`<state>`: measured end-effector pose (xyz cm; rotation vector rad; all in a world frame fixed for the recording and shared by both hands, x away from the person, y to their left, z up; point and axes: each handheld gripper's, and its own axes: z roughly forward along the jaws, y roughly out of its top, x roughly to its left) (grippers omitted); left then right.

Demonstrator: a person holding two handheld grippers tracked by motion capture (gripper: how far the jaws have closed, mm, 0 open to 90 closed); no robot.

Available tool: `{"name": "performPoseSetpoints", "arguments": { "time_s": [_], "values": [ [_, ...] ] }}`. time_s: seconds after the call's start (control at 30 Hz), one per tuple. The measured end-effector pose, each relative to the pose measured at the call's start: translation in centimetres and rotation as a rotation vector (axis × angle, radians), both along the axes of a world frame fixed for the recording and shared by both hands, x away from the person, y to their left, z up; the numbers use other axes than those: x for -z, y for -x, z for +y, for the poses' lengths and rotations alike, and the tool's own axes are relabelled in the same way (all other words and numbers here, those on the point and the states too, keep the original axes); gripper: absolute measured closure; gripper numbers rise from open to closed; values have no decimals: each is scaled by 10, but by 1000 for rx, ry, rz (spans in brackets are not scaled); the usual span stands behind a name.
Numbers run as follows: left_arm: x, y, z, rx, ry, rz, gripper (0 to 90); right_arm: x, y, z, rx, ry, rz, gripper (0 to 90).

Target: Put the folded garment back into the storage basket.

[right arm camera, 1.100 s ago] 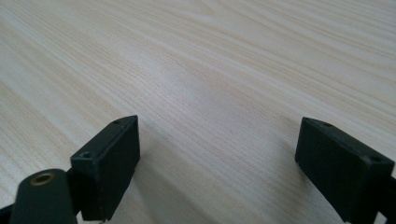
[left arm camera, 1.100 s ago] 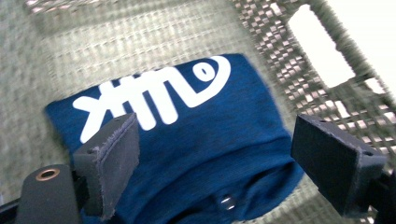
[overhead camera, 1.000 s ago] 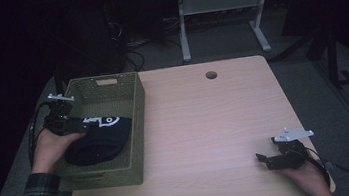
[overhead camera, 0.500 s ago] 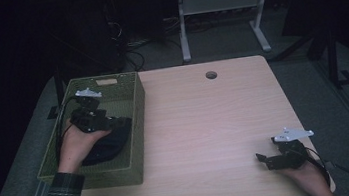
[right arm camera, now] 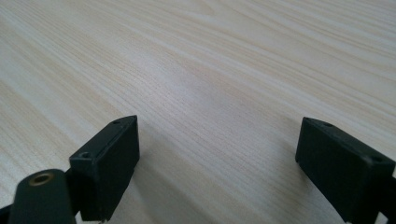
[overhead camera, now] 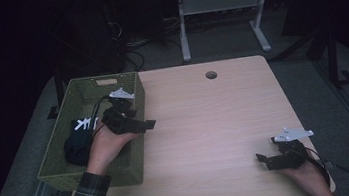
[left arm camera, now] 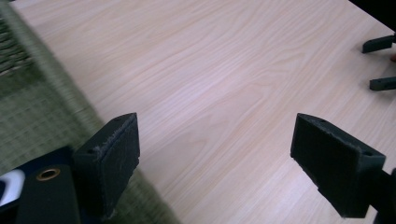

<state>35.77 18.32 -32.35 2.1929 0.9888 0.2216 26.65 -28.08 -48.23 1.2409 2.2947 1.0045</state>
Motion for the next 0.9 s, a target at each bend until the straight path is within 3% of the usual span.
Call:
{"name": "performPoseSetpoints", "arguments": {
  "time_s": [0.4, 0.6, 0.9],
  "values": [
    [23, 9, -47, 85, 35, -26, 153, 0, 0, 0, -2, 1, -1, 130],
    [41, 20, -70, 117, 50, -54, 153, 0, 0, 0, -2, 1, -1, 130],
    [70, 30, -90, 159, 17, -83, 153, 0, 0, 0, -2, 2, -2, 129]
  ]
}}
